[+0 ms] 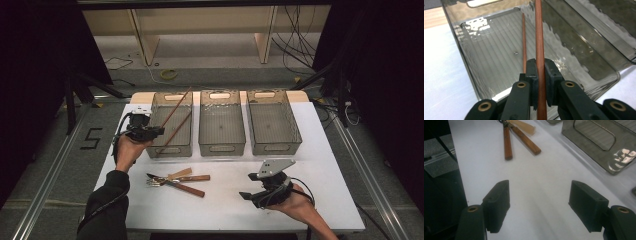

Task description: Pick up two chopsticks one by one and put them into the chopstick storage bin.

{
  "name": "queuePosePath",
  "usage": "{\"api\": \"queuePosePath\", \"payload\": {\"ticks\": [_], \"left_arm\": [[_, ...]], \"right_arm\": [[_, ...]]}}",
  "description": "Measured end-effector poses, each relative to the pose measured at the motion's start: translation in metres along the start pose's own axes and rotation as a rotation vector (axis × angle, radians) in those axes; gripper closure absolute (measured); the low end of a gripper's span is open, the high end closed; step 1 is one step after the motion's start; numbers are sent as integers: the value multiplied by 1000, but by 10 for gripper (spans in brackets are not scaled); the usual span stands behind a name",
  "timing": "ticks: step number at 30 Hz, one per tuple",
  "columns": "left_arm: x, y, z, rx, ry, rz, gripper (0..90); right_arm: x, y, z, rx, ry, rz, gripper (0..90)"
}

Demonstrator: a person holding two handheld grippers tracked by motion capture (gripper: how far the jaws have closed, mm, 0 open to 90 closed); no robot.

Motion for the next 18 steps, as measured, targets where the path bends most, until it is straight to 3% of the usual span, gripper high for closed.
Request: {"api": "queuePosePath", "payload": {"ticks": [14, 16, 18], "left_arm": [[6, 9, -6, -27, 41, 46, 816], [6, 11, -5, -34, 27, 64, 747], [4, 9, -4, -43, 23, 55, 668]], "right_arm": [[0, 1, 0, 6, -1, 8, 339], [-1, 2, 0, 5, 0, 9, 339], [-1, 2, 0, 5, 0, 11, 339]]}}
Point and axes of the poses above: each handheld gripper's, and its own axes: x roughly forward along the jaws, z roughly out of its top, y roughly to its left, the point moved 9 cm from there along x, roughly forward along the jaws, and after that the axes turned 15 degrees about -y, right-handed, at the moved point
